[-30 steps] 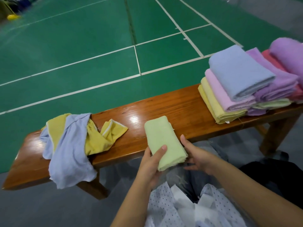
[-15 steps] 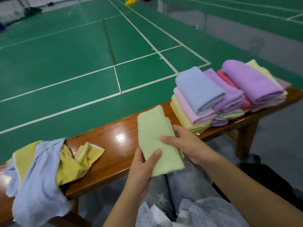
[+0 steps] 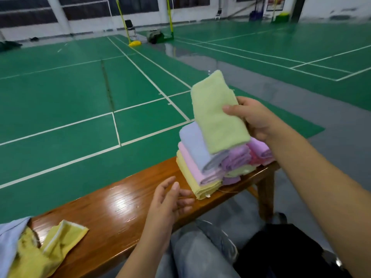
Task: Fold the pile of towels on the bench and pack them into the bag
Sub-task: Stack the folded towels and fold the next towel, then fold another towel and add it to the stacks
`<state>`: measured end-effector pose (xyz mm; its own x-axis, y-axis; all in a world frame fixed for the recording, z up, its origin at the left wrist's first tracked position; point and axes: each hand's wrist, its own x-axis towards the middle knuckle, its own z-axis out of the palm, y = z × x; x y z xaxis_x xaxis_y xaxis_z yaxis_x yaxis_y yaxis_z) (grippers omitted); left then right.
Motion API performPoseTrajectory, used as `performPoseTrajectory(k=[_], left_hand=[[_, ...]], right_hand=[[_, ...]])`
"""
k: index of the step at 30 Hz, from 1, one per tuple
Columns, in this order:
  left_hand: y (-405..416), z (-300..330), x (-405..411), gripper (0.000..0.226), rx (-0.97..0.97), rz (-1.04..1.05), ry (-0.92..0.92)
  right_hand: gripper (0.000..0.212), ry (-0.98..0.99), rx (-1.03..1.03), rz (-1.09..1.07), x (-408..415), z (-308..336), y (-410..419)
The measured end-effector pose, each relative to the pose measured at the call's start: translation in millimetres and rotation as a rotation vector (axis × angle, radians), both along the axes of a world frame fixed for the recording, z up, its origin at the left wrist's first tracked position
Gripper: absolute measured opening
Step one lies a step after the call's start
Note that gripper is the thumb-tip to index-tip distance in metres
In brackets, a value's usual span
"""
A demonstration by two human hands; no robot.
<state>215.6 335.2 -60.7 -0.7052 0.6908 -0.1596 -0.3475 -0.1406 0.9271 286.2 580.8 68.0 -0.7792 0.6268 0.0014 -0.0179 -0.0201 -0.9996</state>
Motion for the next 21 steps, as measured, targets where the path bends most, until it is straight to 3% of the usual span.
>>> performPoseTrajectory(k=[3, 7, 14, 18, 21], left_hand=[[3, 4, -5, 0.043, 0.009, 0.0, 0.002], [6, 5, -16, 0.043, -0.013, 0.034, 0.014], [-3, -1, -27, 0.027, -0.035, 0.077, -0.029], [-6, -1, -31, 0.031, -0.031, 0.097, -0.036], [-19, -5, -36, 0.022, -0.048, 0.143, -0.047]], right_hand=[[0.021, -0.093, -0.022, -0.017, -9, -2, 26], [0.012, -0.429, 0.083, -0.075, -20, -31, 45], [0.06, -0.71, 0.553, -0.263, -22, -44, 49], [0.054, -0.51, 0.728, -0.293, -21, -33, 25], [0.037, -0.212, 0.616, -0.287, -19, -26, -23]])
